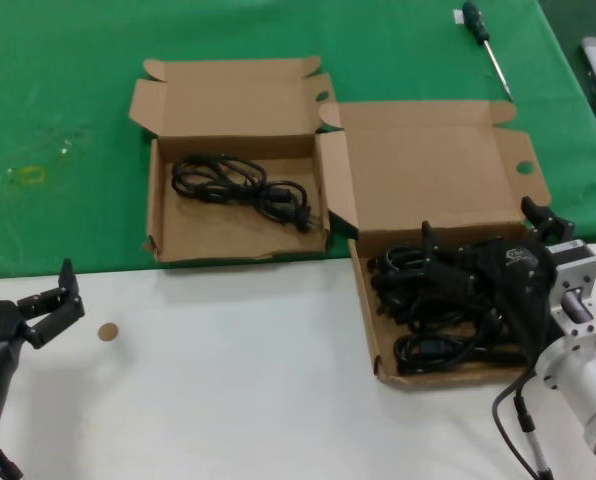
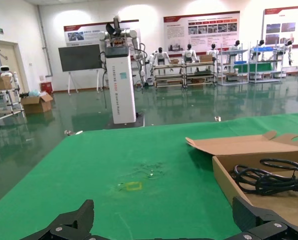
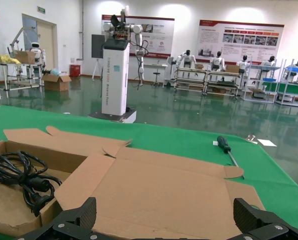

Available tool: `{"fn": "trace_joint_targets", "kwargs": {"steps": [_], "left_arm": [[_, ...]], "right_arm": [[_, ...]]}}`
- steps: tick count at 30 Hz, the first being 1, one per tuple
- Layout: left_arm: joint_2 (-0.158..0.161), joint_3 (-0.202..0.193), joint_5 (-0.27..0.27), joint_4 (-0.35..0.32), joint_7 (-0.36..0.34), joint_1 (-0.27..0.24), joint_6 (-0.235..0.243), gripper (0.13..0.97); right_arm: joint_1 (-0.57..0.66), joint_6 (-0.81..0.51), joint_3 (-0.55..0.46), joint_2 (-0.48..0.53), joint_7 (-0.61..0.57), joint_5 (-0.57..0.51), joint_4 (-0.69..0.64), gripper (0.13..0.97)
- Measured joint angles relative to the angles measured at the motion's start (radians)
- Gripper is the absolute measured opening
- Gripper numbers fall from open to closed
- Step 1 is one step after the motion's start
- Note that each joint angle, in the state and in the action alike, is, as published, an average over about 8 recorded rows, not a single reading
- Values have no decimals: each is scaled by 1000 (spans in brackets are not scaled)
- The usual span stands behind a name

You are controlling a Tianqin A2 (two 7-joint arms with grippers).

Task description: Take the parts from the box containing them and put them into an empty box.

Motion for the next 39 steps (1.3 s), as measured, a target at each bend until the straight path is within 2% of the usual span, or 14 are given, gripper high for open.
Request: {"fn": "trace_joint_targets", "kwargs": {"steps": [39], "left_arm": [[0,0,0,0,0,0,0,966]], "right_arm": [[0,0,0,0,0,0,0,966]]}}
